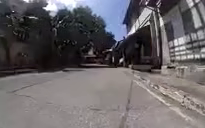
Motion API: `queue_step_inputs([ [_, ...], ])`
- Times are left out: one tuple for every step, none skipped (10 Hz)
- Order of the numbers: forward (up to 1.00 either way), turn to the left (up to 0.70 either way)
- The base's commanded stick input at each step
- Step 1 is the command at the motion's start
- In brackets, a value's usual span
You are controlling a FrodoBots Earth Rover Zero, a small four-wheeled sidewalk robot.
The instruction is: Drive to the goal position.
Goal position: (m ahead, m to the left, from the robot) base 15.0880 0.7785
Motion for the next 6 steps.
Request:
queue_step_inputs([
  [0.85,0.0],
  [0.85,0.0],
  [0.85,0.0],
  [0.85,0.0],
  [0.85,-0.04],
  [0.85,-0.29],
])
